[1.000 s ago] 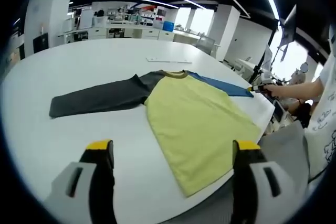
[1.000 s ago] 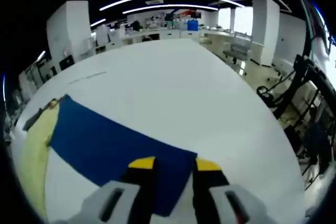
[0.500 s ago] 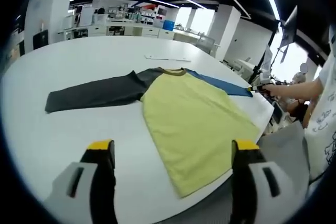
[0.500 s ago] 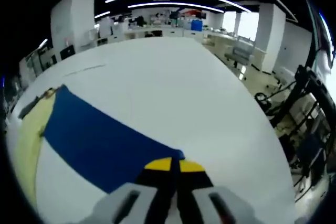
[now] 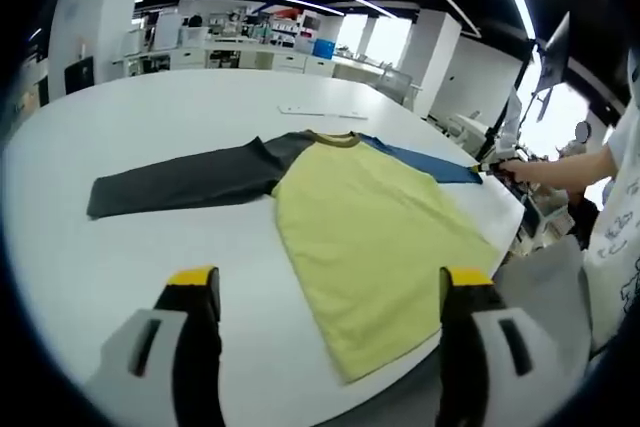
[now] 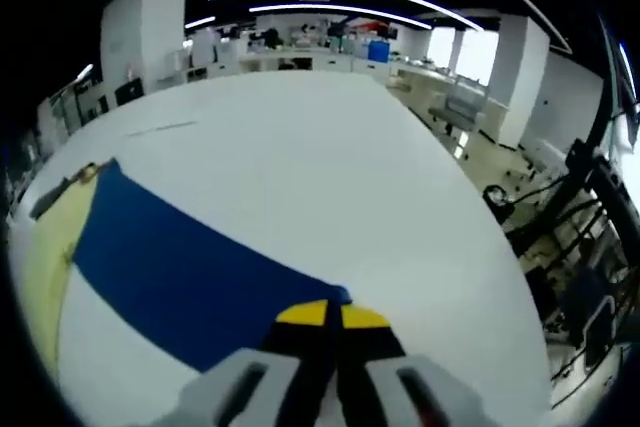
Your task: Fold the garment on the visible template until the final outline fits inside the template.
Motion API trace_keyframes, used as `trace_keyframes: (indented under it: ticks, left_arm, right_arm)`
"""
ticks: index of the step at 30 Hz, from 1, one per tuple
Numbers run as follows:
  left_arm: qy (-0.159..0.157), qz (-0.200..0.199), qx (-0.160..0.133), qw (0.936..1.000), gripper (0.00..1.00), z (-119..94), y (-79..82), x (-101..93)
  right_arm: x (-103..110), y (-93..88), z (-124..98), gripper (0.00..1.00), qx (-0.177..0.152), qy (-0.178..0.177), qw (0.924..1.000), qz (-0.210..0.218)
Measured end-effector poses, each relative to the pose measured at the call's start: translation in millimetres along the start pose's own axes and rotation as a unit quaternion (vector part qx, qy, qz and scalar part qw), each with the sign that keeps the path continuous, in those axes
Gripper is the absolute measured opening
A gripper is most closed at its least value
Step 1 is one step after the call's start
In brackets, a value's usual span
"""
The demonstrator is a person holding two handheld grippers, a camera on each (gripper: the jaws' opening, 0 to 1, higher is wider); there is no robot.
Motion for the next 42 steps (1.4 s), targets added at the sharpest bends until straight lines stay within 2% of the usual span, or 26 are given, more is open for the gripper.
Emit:
trace_keyframes:
  ticks: [4, 5, 10, 12, 14, 16, 18, 21, 24, 26, 28, 30, 35, 38, 39, 40, 42]
  left_arm:
    - [0.001, -0.004, -0.008, 1.0000, 0.87, 3.9, 3.2, 0.0]
    - [-0.001, -0.003, -0.008, 1.0000, 0.87, 4.7, 4.0, -0.2]
    - [0.000, -0.001, -0.022, 0.9997, 0.87, 7.8, 8.3, -1.8]
    - [-0.002, 0.001, -0.026, 0.9997, 0.86, 7.4, 9.5, -2.3]
    - [-0.002, 0.009, -0.025, 0.9996, 0.86, 7.1, 9.5, -2.5]
    - [-0.006, 0.027, -0.016, 0.9995, 0.86, 7.5, 8.0, -3.3]
    - [-0.011, 0.033, -0.019, 0.9992, 0.86, 8.2, 9.3, -4.9]
    - [-0.015, 0.031, -0.031, 0.9989, 0.86, 9.3, 10.5, -3.5]
    - [-0.024, 0.032, -0.029, 0.9988, 0.86, 13.5, 10.3, -6.0]
    - [-0.034, 0.048, -0.020, 0.9981, 0.85, 16.4, 11.3, -8.0]
    - [-0.041, 0.061, -0.022, 0.9971, 0.84, 19.4, 16.4, -9.4]
    - [-0.048, 0.065, -0.026, 0.9964, 0.84, 21.1, 21.3, -10.0]
    - [-0.068, 0.089, -0.030, 0.9933, 0.84, 22.4, 33.3, -10.1]
    - [-0.082, 0.099, -0.036, 0.9910, 0.84, 23.4, 34.3, -8.7]
    - [-0.089, 0.113, -0.032, 0.9891, 0.84, 25.0, 33.1, -7.9]
    - [-0.086, 0.136, -0.015, 0.9869, 0.85, 25.7, 29.6, -5.6]
    - [-0.087, 0.148, -0.019, 0.9850, 0.86, 26.9, 28.0, -3.5]
  right_arm:
    - [3.1, 1.5, -1.0, 0.00, 0.016, -0.007, 0.9997, -0.017]
    - [3.9, 1.2, -1.5, 0.00, 0.021, -0.010, 0.9992, -0.033]
    - [10.9, 4.5, -6.1, 0.00, 0.041, -0.019, 0.9986, -0.028]
    - [19.4, 10.0, -6.5, 0.00, 0.034, -0.005, 0.9987, -0.039]
    - [33.7, 13.0, -17.5, 0.00, 0.028, 0.009, 0.9991, -0.032]
    - [39.2, 17.0, -21.7, 0.00, 0.015, 0.022, 0.9995, -0.016]
    - [47.2, 23.0, -28.8, 0.00, 0.008, 0.046, 0.9988, 0.017]
    - [60.8, 37.3, -39.6, 0.00, -0.016, 0.070, 0.9970, 0.031]
    - [82.8, 44.7, -57.8, 0.00, -0.037, 0.106, 0.9919, 0.059]
    - [100.0, 48.9, -71.8, 0.00, -0.039, 0.132, 0.9881, 0.069]
    - [110.0, 53.3, -75.6, 0.00, -0.042, 0.153, 0.9861, 0.049]
    - [117.3, 56.5, -84.7, 0.00, -0.047, 0.150, 0.9861, 0.052]
    - [148.3, 73.6, -111.5, 0.00, -0.065, 0.199, 0.9746, 0.080]
    - [173.9, 82.2, -123.2, 0.00, -0.071, 0.227, 0.9687, 0.072]
    - [181.6, 83.4, -126.2, 0.00, -0.071, 0.234, 0.9675, 0.065]
    - [191.1, 86.7, -128.8, 0.00, -0.069, 0.237, 0.9669, 0.064]
    - [206.5, 93.9, -130.2, 0.00, -0.068, 0.255, 0.9626, 0.062]
Point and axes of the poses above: the point that each gripper's makers call its tool centre point, and the gripper's own axes: z roughly forward along the fingers, x roughly to its left, y roughly out of its top, the point moved 7 cm from there along -z, roughly backward along the fingers, and after that the axes turned 14 degrees about z, right-handed, at the moved point
